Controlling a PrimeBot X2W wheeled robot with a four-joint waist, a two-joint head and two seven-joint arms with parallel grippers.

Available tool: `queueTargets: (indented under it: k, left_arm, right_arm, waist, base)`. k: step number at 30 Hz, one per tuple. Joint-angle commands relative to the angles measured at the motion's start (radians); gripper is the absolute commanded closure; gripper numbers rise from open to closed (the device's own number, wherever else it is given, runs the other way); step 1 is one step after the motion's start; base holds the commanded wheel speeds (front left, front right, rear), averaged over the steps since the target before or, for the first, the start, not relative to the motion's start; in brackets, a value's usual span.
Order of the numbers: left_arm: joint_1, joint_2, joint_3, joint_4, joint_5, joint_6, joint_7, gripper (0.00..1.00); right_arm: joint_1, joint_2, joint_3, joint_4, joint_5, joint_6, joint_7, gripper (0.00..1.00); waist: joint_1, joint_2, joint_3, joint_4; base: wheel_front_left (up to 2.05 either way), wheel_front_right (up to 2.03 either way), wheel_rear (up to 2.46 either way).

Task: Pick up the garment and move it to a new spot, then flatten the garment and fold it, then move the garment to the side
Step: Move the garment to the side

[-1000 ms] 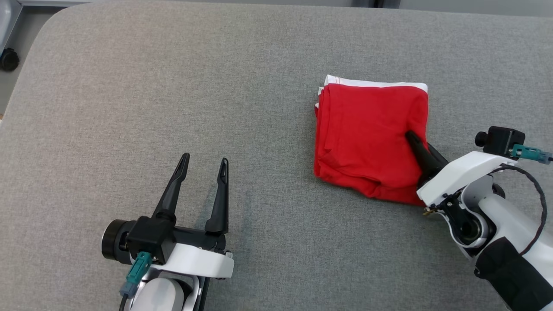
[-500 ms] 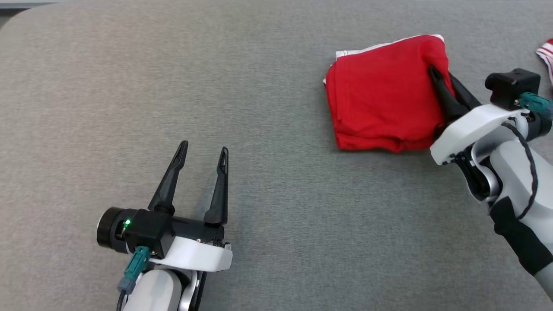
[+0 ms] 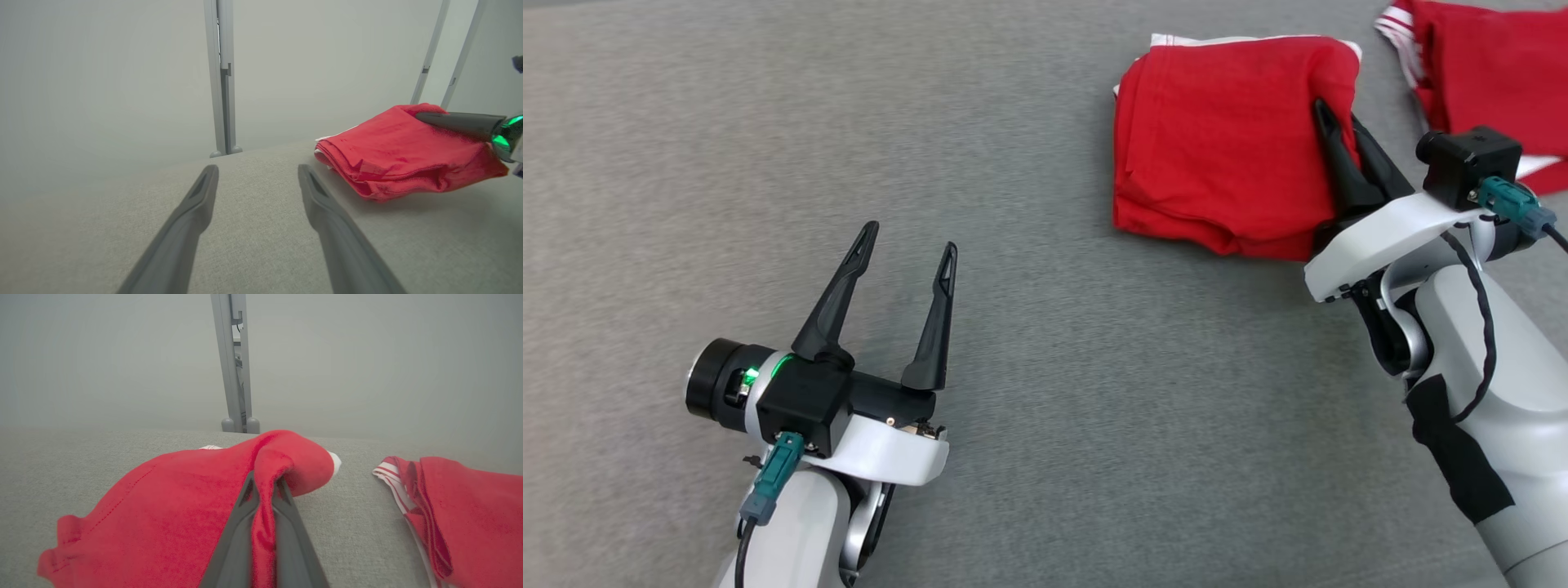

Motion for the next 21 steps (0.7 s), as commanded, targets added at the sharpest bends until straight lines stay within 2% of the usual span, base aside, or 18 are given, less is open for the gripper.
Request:
queueTargets:
  k: [1, 8, 12, 18, 21]
  left_arm:
    - [-0.017, 0.007, 0.004, 0.001, 0.007, -0.002, 0.0, 0.0]
    - [-0.042, 0.029, -0.006, 0.018, 0.029, -0.021, 0.0, 0.0]
    - [-0.051, 0.034, -0.014, 0.024, 0.04, -0.026, 0.0, 0.0]
    - [-0.068, 0.045, -0.029, 0.022, 0.049, -0.035, 0.0, 0.0]
    - [-0.075, 0.052, -0.038, 0.02, 0.055, -0.038, 0.0, 0.0]
  right_arm:
    - [0.01, 0.004, -0.004, -0.003, -0.009, 0.0, -0.006, 1.0]
    - [0.03, 0.043, -0.055, -0.023, -0.038, 0.0, -0.006, 1.0]
    - [0.034, 0.041, -0.077, -0.029, -0.059, 0.0, -0.006, 1.0]
    - [-0.028, -0.012, -0.094, -0.035, -0.146, 0.0, -0.006, 1.0]
    - [-0.074, -0.058, -0.082, -0.025, -0.199, 0.0, -0.006, 1.0]
  waist:
    - [0.0, 0.0, 0.019, -0.053]
    - [0.0, 0.0, 0.042, -0.152]
    - [0.0, 0.0, 0.054, -0.181]
    - [0.0, 0.0, 0.087, -0.185]
    - [0.0, 0.0, 0.112, -0.173]
  base:
    - [0.0, 0.0, 0.0]
    - [0.0, 0.0, 0.0]
    - [0.0, 0.0, 0.0]
    - [0.0, 0.0, 0.0]
    - [0.0, 0.0, 0.0]
